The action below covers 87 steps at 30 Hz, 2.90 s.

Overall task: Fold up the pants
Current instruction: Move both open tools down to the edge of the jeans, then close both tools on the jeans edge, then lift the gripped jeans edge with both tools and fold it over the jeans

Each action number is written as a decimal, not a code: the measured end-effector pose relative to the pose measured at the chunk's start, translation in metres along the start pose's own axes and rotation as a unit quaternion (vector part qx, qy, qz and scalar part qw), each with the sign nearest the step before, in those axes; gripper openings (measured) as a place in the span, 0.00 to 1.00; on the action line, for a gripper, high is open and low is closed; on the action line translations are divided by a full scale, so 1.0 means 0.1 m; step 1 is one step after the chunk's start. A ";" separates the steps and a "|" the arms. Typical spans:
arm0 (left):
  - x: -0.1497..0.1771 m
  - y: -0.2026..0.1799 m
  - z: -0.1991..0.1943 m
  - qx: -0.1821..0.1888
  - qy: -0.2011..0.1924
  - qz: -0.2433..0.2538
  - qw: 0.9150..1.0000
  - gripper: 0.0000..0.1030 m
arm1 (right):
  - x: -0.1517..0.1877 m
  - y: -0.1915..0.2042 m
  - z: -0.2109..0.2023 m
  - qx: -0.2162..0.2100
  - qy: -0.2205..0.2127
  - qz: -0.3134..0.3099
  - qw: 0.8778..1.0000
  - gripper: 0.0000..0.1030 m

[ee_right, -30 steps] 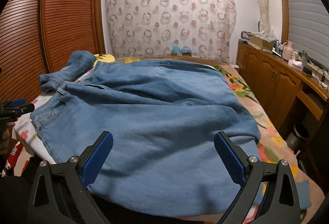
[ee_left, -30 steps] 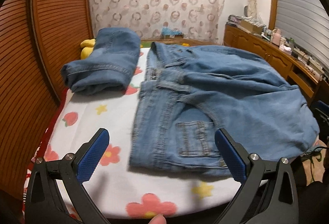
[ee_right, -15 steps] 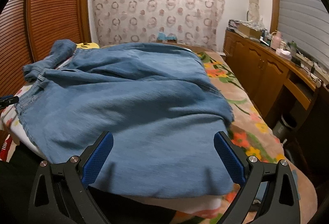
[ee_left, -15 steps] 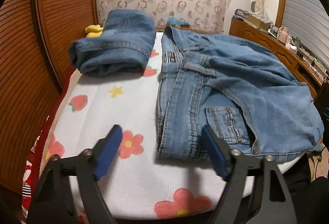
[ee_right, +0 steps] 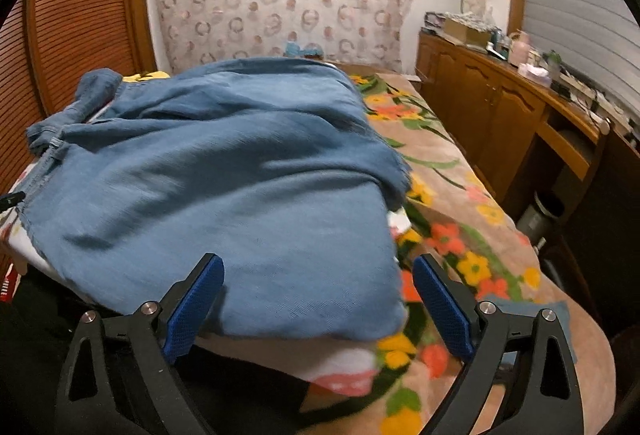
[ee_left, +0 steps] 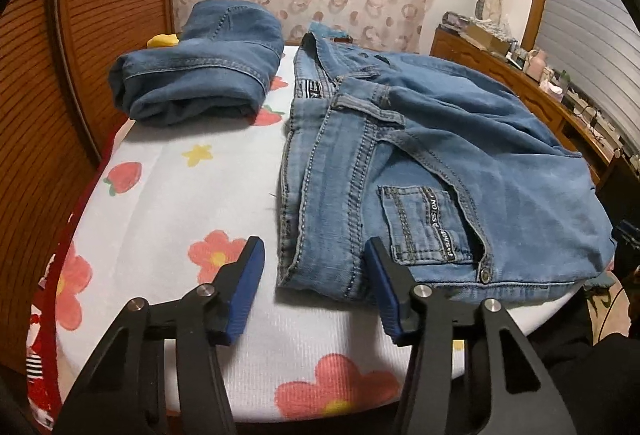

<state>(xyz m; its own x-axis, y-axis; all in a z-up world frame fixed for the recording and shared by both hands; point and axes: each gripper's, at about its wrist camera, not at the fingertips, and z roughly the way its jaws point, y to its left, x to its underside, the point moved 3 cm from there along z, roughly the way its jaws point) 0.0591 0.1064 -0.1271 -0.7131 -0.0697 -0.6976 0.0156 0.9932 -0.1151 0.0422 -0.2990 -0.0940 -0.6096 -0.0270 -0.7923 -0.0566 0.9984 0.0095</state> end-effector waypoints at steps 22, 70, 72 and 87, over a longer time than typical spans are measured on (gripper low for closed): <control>-0.05 -0.14 -0.16 0.018 -0.014 0.017 1.000 0.26 | -0.10 -0.23 0.02 0.006 0.003 0.003 1.000 0.19; -1.30 -0.40 -0.32 0.017 -0.117 0.051 0.992 0.19 | -0.80 -0.28 0.13 -0.007 -0.101 -0.051 0.994 0.01; -1.36 -0.39 -0.27 0.017 -0.115 0.050 0.992 0.19 | -0.82 -0.28 0.16 -0.006 -0.101 -0.052 0.994 0.01; -1.70 -0.42 0.29 0.010 -0.078 0.058 0.995 0.19 | -1.11 -0.26 0.61 -0.020 -0.073 -0.071 0.995 0.01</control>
<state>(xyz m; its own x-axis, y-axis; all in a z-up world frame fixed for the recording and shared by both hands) 0.2004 0.0738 -0.0240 -0.5889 0.0307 -0.8076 0.1075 0.9934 -0.0407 0.1594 -0.3187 -0.0436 -0.4722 -0.1567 -0.8675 -0.1664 0.9822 -0.0868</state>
